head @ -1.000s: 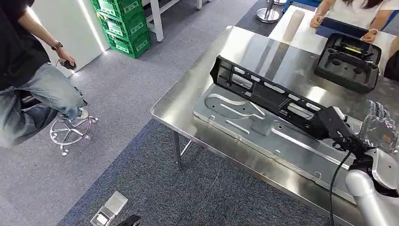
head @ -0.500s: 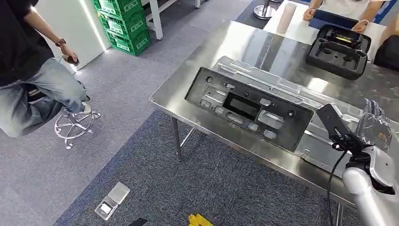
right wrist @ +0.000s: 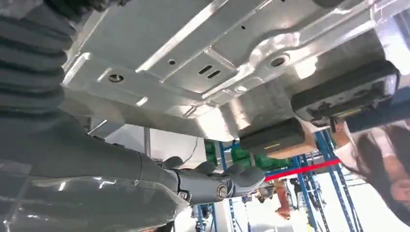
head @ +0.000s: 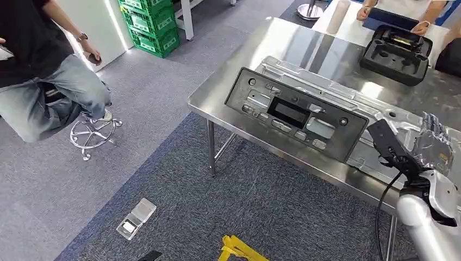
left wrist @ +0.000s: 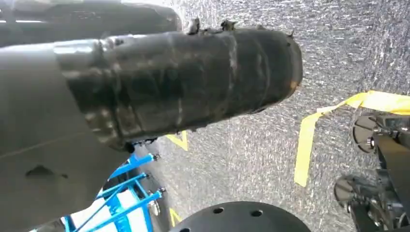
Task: Take the parts from the cabinet and place them on the table.
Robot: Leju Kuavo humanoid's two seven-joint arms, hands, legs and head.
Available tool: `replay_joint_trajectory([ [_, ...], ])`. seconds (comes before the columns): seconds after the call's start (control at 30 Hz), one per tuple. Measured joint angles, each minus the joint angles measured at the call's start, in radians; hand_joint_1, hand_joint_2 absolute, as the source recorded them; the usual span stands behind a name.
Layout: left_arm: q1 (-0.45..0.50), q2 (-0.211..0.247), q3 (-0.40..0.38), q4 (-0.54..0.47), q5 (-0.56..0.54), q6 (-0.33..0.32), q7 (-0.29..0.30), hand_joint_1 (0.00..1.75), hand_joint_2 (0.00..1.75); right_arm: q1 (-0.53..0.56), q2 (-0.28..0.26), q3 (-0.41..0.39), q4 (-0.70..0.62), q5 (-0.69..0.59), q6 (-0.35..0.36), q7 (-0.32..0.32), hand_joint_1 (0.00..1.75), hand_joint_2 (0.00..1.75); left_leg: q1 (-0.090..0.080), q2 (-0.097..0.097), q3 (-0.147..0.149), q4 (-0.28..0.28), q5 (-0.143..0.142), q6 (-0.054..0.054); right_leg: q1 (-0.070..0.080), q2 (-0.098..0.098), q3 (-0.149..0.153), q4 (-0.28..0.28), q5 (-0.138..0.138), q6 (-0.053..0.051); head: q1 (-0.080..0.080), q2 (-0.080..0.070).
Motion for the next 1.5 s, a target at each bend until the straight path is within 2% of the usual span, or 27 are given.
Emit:
replay_joint_trajectory([
  [0.1,0.002,0.000,0.000,0.000,0.000,0.000,0.001,0.00,0.00,-0.004,0.000,0.000,-0.002,-0.001,-0.002,0.000,0.00,0.00,0.005,0.002,-0.001,-0.008,0.023,-0.019,0.008,0.001,-0.015,0.008,0.018,-0.014,0.000,0.000],
  [0.13,0.004,0.000,0.000,0.000,0.000,0.000,0.001,0.00,0.00,-0.002,0.002,0.002,-0.002,-0.002,-0.002,0.000,0.00,0.00,0.004,0.000,-0.006,-0.006,0.020,-0.025,-0.001,-0.002,-0.016,-0.006,0.034,-0.022,0.001,0.000],
  [0.17,0.005,0.000,0.000,0.000,0.000,0.000,0.002,0.00,0.00,-0.002,0.006,0.003,-0.002,-0.002,-0.002,0.000,0.00,0.00,0.005,0.001,-0.015,0.014,-0.013,-0.028,-0.001,-0.007,-0.021,-0.008,0.043,-0.027,0.000,0.000],
  [0.27,0.005,0.013,0.000,0.000,0.000,-0.002,0.002,0.00,0.00,0.004,0.009,0.006,-0.002,-0.005,-0.002,0.000,0.00,0.00,0.004,0.001,-0.094,0.252,-0.185,-0.035,0.000,-0.007,-0.057,-0.007,0.069,-0.036,-0.001,0.000],
  [0.3,0.006,0.018,0.000,0.000,0.000,-0.002,0.002,0.00,0.00,0.005,0.010,0.008,-0.002,-0.005,-0.002,0.000,0.00,0.00,0.004,0.001,-0.108,0.311,-0.202,-0.037,0.000,-0.007,-0.070,-0.005,0.077,-0.036,-0.002,0.000],
  [0.33,0.007,0.022,0.000,0.000,0.000,-0.003,0.002,0.00,0.00,0.006,0.011,0.010,-0.002,-0.005,-0.002,0.000,0.00,0.00,0.004,0.001,-0.102,0.329,-0.190,-0.039,-0.001,-0.007,-0.082,-0.002,0.085,-0.034,-0.002,0.000],
  [0.37,0.007,0.026,0.000,0.000,0.000,-0.003,0.002,0.00,0.00,0.008,0.012,0.011,-0.002,-0.005,-0.002,0.000,0.00,0.00,0.005,0.001,-0.074,0.305,-0.159,-0.040,-0.002,-0.006,-0.095,0.002,0.092,-0.031,-0.002,0.000],
  [0.43,0.006,0.028,0.000,0.000,0.000,-0.003,0.002,0.00,0.00,0.009,0.013,0.012,-0.002,-0.005,-0.003,0.000,0.00,0.00,0.007,0.001,0.042,0.148,-0.097,-0.042,-0.006,-0.005,-0.120,0.019,0.101,-0.021,-0.003,0.000],
  [0.47,0.005,0.029,0.000,0.000,0.000,-0.003,0.002,0.00,0.00,0.009,0.013,0.012,-0.004,-0.005,-0.003,0.000,0.00,0.00,0.010,0.000,0.102,0.066,-0.105,-0.042,-0.006,-0.004,-0.128,0.029,0.104,-0.017,-0.003,0.000],
  [0.5,0.003,0.029,0.000,0.000,0.000,-0.003,0.002,0.00,0.00,0.007,0.010,0.010,-0.007,-0.005,-0.005,0.000,0.00,0.00,0.006,-0.004,0.130,0.018,-0.124,-0.036,-0.002,-0.004,-0.141,0.041,0.105,-0.011,-0.003,0.000],
  [0.63,0.005,0.029,0.000,0.000,0.000,-0.003,0.002,0.00,0.00,0.008,0.010,0.011,-0.010,-0.006,-0.006,-0.002,0.00,0.00,0.008,-0.004,0.107,0.015,-0.113,0.002,-0.005,-0.004,-0.150,0.041,0.129,0.014,-0.002,0.000],
  [0.7,0.004,0.021,0.000,0.000,0.000,-0.002,0.002,0.00,0.00,0.008,0.006,0.011,-0.010,-0.006,-0.006,-0.002,0.00,0.00,0.007,-0.001,0.087,0.015,-0.094,0.020,-0.007,-0.001,-0.185,0.120,0.039,0.024,0.005,0.000],
  [0.77,0.003,0.011,0.001,0.000,0.000,-0.001,0.002,0.00,0.00,0.007,0.005,0.011,-0.010,-0.012,-0.006,-0.002,0.00,0.00,0.005,-0.001,0.060,0.015,-0.075,0.024,-0.008,-0.001,-0.242,0.284,-0.063,0.030,0.006,0.000],
  [0.8,0.004,0.007,0.001,0.000,0.000,-0.001,0.002,0.00,0.00,0.010,0.006,0.011,-0.010,-0.016,-0.006,-0.002,0.00,0.00,0.002,-0.001,0.045,0.015,-0.064,0.025,-0.008,-0.001,-0.262,0.358,-0.092,0.031,0.005,0.000],
  [0.87,0.005,0.002,0.002,0.000,0.001,0.000,0.002,0.00,0.00,0.015,0.006,0.011,-0.010,-0.019,-0.006,-0.003,0.00,0.00,-0.003,-0.001,0.020,0.016,-0.045,0.026,-0.007,-0.001,-0.240,0.373,-0.064,0.023,0.006,0.000],
  [0.93,0.005,0.001,0.002,0.000,0.001,-0.001,0.001,0.00,0.00,0.014,0.006,0.011,-0.010,-0.021,-0.006,-0.003,0.00,0.00,-0.011,-0.001,0.001,0.016,-0.029,0.027,-0.003,0.000,-0.144,0.239,0.005,0.005,0.005,0.000],
  [0.97,0.004,0.001,0.002,0.000,0.001,-0.001,0.001,0.00,0.00,0.012,0.005,0.011,-0.011,-0.021,-0.007,-0.003,0.00,0.00,-0.013,-0.002,-0.005,0.016,-0.020,0.026,0.005,0.000,-0.061,0.120,0.023,-0.015,0.004,0.000],
  [1.0,0.004,0.001,0.002,0.000,0.001,-0.002,0.000,0.00,0.00,0.009,0.004,0.010,-0.014,-0.020,-0.007,-0.003,0.00,0.00,-0.013,0.000,-0.009,0.016,-0.014,0.022,0.012,-0.005,-0.020,0.047,-0.011,-0.033,0.003,0.000],
  [1.07,0.003,-0.004,0.003,0.000,0.001,-0.001,0.000,0.00,0.00,0.005,0.005,0.010,-0.018,-0.019,-0.010,-0.005,0.00,0.00,-0.009,0.002,-0.011,0.012,0.000,0.008,0.019,-0.006,-0.008,0.017,-0.006,-0.023,0.006,0.000],
  [1.13,0.004,-0.004,0.003,0.000,0.001,-0.002,0.000,0.00,0.00,0.001,0.002,0.010,-0.018,-0.020,-0.016,-0.010,0.00,0.00,-0.006,0.003,-0.010,0.005,0.014,-0.005,0.022,-0.006,-0.012,0.006,0.008,-0.030,0.004,0.000],
  [1.2,0.007,-0.004,0.003,0.001,0.002,-0.001,0.000,0.00,0.00,0.004,0.006,0.011,-0.018,-0.027,-0.024,-0.016,0.00,0.00,-0.008,0.003,-0.031,0.051,-0.040,-0.020,0.010,-0.009,-0.016,-0.016,0.038,-0.035,0.003,0.000],
  [1.27,0.008,0.003,0.005,0.001,0.004,0.000,-0.001,0.00,0.00,0.009,0.011,0.010,-0.018,-0.062,-0.059,-0.041,0.00,0.00,-0.006,0.004,-0.074,0.190,-0.162,-0.024,0.010,-0.009,-0.039,-0.016,0.057,-0.041,0.001,0.000],
  [1.3,0.009,0.005,0.005,0.001,0.005,0.000,-0.003,0.00,0.00,0.015,0.015,0.009,-0.018,-0.088,-0.085,-0.061,0.00,0.00,-0.005,0.004,-0.094,0.263,-0.201,-0.026,0.009,-0.009,-0.052,-0.015,0.065,-0.040,0.001,0.000],
  [1.33,0.010,0.010,0.008,0.001,0.006,0.000,-0.006,0.00,0.00,0.021,0.018,0.007,-0.018,-0.123,-0.113,-0.088,0.00,0.00,-0.004,0.004,-0.104,0.320,-0.213,-0.029,0.009,-0.009,-0.065,-0.013,0.075,-0.039,0.000,0.000],
  [1.4,0.013,0.013,0.013,0.001,0.011,0.000,-0.014,0.00,0.00,0.037,0.033,0.001,-0.018,-0.223,-0.155,-0.154,0.00,0.00,0.002,0.004,-0.063,0.301,-0.156,-0.038,0.005,-0.009,-0.092,-0.007,0.088,-0.032,0.000,0.000],
  [1.47,0.014,0.016,0.017,0.001,0.015,0.000,-0.024,0.00,0.00,0.049,0.045,-0.010,-0.021,-0.307,-0.180,-0.209,0.00,0.00,0.008,0.004,0.052,0.141,-0.098,-0.047,-0.003,-0.008,-0.115,0.013,0.093,-0.023,0.000,0.000],
  [1.5,0.014,0.017,0.018,0.001,0.016,0.000,-0.029,0.00,0.00,0.055,0.048,-0.014,-0.028,-0.326,-0.190,-0.233,0.00,0.00,0.015,0.002,0.107,0.058,-0.119,-0.052,-0.002,-0.008,-0.125,0.027,0.093,-0.015,-0.002,0.000],
])
